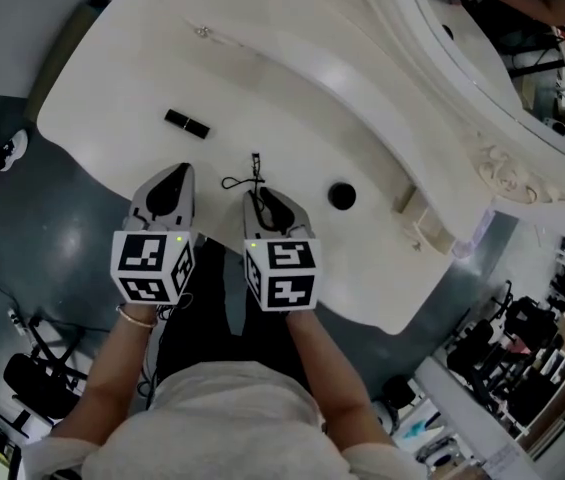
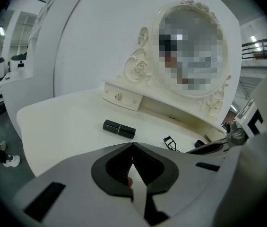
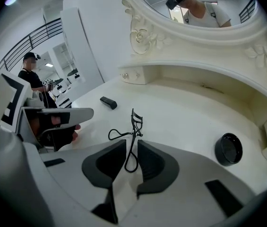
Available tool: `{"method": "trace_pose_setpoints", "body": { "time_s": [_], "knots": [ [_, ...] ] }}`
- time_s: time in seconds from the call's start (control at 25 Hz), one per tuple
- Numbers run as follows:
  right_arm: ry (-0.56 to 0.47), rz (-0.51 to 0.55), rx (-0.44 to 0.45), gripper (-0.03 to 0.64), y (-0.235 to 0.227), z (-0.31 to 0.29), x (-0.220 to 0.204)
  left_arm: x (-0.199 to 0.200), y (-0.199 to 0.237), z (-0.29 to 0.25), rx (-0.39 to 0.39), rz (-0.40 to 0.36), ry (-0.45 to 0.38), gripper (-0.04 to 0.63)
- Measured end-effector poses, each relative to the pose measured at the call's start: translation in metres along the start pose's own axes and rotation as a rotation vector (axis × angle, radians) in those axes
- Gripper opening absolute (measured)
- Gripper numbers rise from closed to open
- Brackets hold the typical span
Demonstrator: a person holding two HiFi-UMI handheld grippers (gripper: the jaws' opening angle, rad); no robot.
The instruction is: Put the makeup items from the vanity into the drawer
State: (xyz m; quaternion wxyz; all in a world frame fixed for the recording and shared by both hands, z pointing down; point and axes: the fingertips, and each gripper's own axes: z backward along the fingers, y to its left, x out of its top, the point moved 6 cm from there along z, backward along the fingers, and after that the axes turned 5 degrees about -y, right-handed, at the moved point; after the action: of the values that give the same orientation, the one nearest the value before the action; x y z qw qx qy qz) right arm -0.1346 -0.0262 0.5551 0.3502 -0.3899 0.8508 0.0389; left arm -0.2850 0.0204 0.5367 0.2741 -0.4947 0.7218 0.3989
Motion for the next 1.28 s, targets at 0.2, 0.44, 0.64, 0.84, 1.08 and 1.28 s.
{"method": "trace_pose_setpoints", "body": {
  "time_s": [0.2,0.44,0.64,0.84,1.08,1.28],
  "knots": [
    [0.028,0.018,-0.020,0.075,0.001,-0.003,0.001,-0.001,0.006,0.002,0.009,0.012,-0.003,0.003],
    [0.060,0.054,-0.046,0.054,0.001,-0.004,0.003,-0.002,0.009,0.002,0.014,0.016,0.001,0.003],
    [0.061,0.052,-0.035,0.044,-0.001,-0.004,0.004,0.001,0.006,0.000,0.011,0.011,0.005,0.003],
    [0.032,0.040,-0.016,0.035,-0.002,0.001,0.008,0.004,-0.001,-0.002,0.001,-0.002,0.007,0.003],
    [-0.017,0.007,-0.013,0.031,-0.013,0.020,0.015,0.010,-0.020,-0.006,-0.022,-0.026,0.005,0.003],
    [-0.074,-0.033,-0.025,0.031,-0.028,0.047,0.021,0.016,-0.047,-0.008,-0.061,-0.054,0.001,0.003]
  ]
}}
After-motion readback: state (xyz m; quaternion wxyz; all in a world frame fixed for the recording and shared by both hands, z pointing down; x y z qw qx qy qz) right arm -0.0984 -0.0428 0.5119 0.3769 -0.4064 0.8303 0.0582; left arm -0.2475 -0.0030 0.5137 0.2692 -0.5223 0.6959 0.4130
